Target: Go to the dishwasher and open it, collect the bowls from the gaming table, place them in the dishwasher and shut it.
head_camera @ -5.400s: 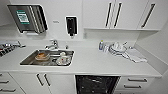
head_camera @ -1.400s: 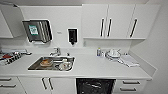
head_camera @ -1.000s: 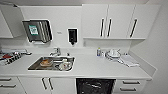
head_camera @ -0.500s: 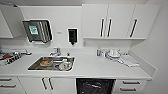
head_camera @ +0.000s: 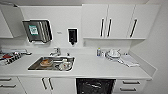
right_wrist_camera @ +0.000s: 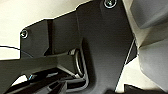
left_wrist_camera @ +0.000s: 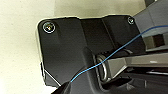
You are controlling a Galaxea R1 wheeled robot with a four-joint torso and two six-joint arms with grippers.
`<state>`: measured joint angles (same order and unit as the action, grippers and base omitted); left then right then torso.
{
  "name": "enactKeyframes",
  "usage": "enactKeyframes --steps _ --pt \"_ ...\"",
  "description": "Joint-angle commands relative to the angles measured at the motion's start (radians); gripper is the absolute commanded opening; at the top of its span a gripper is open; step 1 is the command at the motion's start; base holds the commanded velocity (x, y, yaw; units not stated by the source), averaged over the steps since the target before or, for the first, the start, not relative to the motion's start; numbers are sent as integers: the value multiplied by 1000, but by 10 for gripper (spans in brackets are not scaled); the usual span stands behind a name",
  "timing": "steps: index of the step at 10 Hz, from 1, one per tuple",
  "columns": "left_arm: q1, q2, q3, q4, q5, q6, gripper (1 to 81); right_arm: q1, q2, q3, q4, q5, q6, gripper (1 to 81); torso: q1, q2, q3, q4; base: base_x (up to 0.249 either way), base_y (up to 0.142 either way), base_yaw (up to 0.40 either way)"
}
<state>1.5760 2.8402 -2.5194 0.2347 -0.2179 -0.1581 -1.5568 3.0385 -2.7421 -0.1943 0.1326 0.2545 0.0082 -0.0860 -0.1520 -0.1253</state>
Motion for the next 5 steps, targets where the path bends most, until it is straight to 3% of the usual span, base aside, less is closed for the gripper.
enactKeyframes --steps 1,5 --pt "-32 30 -59 -12 38 0 811 43 1 -1 13 -45 -1 811 0 0 0 0 0 0 0" --pt "-32 39 -85 -8 37 0 811 46 2 -2 12 -45 -1 811 0 0 0 0 0 0 0"
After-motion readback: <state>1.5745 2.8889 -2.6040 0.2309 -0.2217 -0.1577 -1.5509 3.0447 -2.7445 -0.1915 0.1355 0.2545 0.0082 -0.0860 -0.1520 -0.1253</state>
